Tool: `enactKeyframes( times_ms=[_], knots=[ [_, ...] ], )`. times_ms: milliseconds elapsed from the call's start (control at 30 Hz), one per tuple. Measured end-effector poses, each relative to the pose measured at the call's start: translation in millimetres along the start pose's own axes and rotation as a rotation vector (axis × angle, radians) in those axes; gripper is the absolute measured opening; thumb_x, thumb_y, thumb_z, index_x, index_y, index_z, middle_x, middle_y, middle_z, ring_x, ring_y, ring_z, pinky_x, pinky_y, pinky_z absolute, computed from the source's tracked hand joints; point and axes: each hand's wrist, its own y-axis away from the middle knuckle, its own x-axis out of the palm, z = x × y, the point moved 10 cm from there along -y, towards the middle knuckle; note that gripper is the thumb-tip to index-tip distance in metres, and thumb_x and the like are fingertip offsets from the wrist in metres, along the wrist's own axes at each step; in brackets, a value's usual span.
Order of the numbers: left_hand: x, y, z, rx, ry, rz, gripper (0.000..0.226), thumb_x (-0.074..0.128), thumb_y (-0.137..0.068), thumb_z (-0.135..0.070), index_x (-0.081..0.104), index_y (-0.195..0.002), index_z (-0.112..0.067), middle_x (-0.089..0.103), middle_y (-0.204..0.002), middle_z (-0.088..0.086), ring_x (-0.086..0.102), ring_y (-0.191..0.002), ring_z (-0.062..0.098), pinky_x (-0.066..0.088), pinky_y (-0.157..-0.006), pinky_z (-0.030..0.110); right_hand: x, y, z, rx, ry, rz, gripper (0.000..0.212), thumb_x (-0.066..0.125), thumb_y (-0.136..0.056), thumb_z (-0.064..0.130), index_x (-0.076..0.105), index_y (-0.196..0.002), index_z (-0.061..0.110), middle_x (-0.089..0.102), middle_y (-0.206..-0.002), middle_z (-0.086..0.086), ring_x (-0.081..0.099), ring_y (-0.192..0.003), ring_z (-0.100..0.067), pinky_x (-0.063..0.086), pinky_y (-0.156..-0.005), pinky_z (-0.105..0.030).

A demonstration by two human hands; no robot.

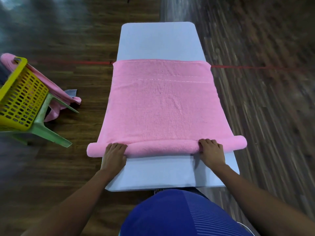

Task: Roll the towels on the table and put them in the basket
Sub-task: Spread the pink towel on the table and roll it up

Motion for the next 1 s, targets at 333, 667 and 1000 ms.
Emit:
enactKeyframes(
  times_ms=[333,667,1000],
  knots=[
    [19.1,-7.3,12.1,-0.108,0.264,0.51,0.027,0.042,-0.072,-0.049,0.057,-0.078,-0.027,0.058,-0.079,-0.009,0.052,-0.082,0.015,0.034,-0.093,0.042,8.6,-4.7,-11.1,0.088,-0.088,0.448,0.02,0.052,-0.08,0.035,0.06,-0.098,0.032,0.062,-0.095,0.006,0.055,-0.095,-0.018,0.025,-0.083,-0.038],
    [-5.7,-2.8,-7.7,-0.036,0.06,-0.029,0.019,0.056,-0.079,-0.016,0.067,-0.09,-0.006,0.066,-0.089,0.01,0.058,-0.079,0.029,0.049,-0.073,0.042,-10.5,4.4,6.6,-0.077,-0.121,-0.109,0.017,0.065,-0.076,0.007,0.067,-0.093,0.005,0.065,-0.091,-0.011,0.058,-0.082,-0.035,0.045,-0.067,-0.039],
    [0.8,7.0,-8.1,0.071,0.068,0.039,0.036,0.071,-0.067,-0.018,0.069,-0.101,-0.008,0.07,-0.097,0.009,0.063,-0.086,0.028,0.051,-0.084,0.044,4.5,21.1,4.7,-0.053,-0.032,-0.009,0.038,0.065,-0.075,0.02,0.061,-0.112,0.017,0.065,-0.108,-0.002,0.056,-0.104,-0.028,0.039,-0.087,-0.04]
  ],
)
